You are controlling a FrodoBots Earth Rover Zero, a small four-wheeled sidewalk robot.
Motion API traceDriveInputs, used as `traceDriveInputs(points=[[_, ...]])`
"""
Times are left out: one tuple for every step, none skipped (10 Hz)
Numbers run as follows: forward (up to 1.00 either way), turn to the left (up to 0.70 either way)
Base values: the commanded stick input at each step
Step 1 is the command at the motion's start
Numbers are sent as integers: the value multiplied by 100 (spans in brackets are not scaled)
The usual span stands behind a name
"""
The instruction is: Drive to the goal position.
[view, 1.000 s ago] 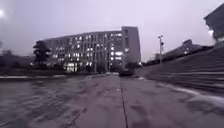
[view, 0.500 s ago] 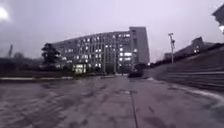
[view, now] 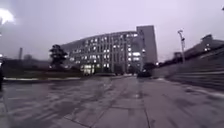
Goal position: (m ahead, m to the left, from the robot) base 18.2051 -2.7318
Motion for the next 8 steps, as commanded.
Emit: traceDriveInputs(points=[[100, -27], [100, -27], [100, -19], [100, 0], [100, 0], [100, 0], [100, 0], [100, 0]])
